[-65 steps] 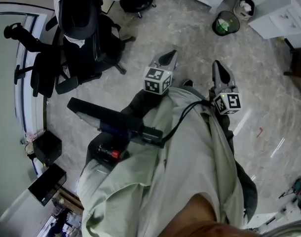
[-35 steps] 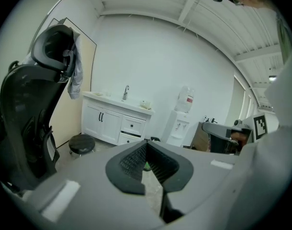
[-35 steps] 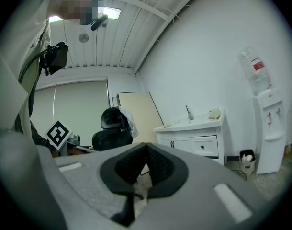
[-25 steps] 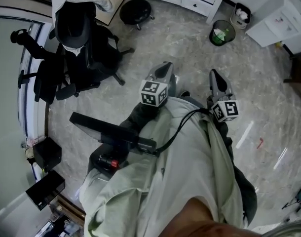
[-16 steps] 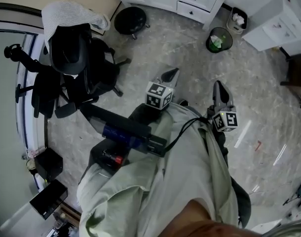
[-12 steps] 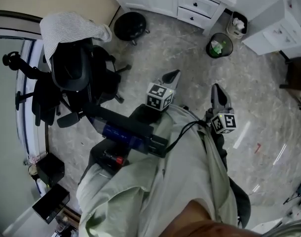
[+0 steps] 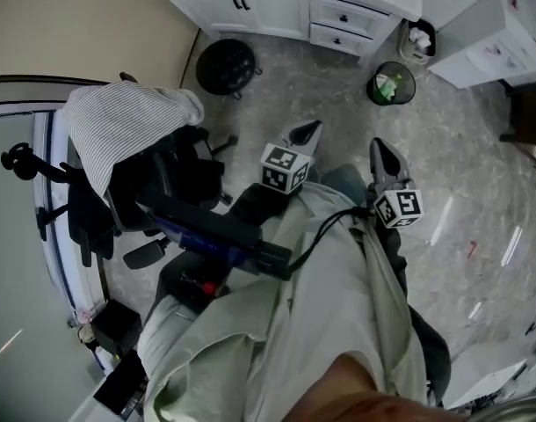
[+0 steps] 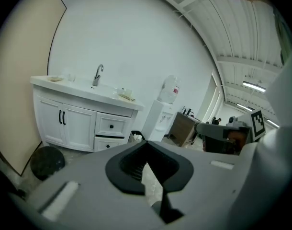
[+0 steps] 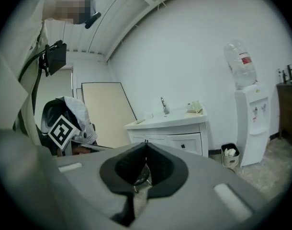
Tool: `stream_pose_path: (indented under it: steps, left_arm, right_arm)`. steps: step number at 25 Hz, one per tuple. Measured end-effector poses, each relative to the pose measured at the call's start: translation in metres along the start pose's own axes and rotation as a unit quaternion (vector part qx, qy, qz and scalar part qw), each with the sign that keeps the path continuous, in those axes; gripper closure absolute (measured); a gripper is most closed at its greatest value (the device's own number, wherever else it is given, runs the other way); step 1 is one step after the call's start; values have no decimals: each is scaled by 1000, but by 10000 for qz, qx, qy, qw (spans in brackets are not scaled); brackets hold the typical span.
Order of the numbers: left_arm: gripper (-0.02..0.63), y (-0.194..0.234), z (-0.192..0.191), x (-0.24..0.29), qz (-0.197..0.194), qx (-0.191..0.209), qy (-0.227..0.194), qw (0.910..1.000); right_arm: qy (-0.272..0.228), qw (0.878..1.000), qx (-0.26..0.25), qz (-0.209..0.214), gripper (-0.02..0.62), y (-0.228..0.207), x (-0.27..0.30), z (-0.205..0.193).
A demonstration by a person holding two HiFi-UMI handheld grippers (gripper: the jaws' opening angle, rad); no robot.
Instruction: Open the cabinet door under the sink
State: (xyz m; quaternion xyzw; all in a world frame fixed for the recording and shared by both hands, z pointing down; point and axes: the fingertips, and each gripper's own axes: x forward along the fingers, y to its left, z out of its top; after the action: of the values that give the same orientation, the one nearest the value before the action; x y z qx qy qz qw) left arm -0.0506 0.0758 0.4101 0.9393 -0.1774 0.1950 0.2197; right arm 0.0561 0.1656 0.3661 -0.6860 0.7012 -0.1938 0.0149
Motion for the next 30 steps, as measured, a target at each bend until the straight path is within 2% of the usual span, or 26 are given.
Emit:
stream_pose_path:
  steps: [5,9,13,17,20,25,30]
  left_arm:
    - [598,21,4,9,38,-191,77,9998]
    - [598,36,8,25,120,-150,166,9997]
    - [598,67,20,39,596,-309,131,9977]
    - [598,102,43,63,1168,-517,11,9918]
    - [598,118,65,92,1506,-682,-73,9862]
    - [598,127,118,128,1904,-694,-433,9783]
    - [598,141,129,160,2144,-689,-397,9735]
  right_arm:
    - [88,9999,131,-28,594,-9,22,6]
    - [13,9996,266,58,594,-26,48,13]
    - [-41,9980,522,341,594,-52,91,23]
    - [97,9930,612,1006,594,-73,152,39]
    - [96,9895,484,1357,594,-98,191,64]
    - [314,9834,133,1783,594,-142,228,89]
    - [826,9786,-608,1782,594,-178,269,64]
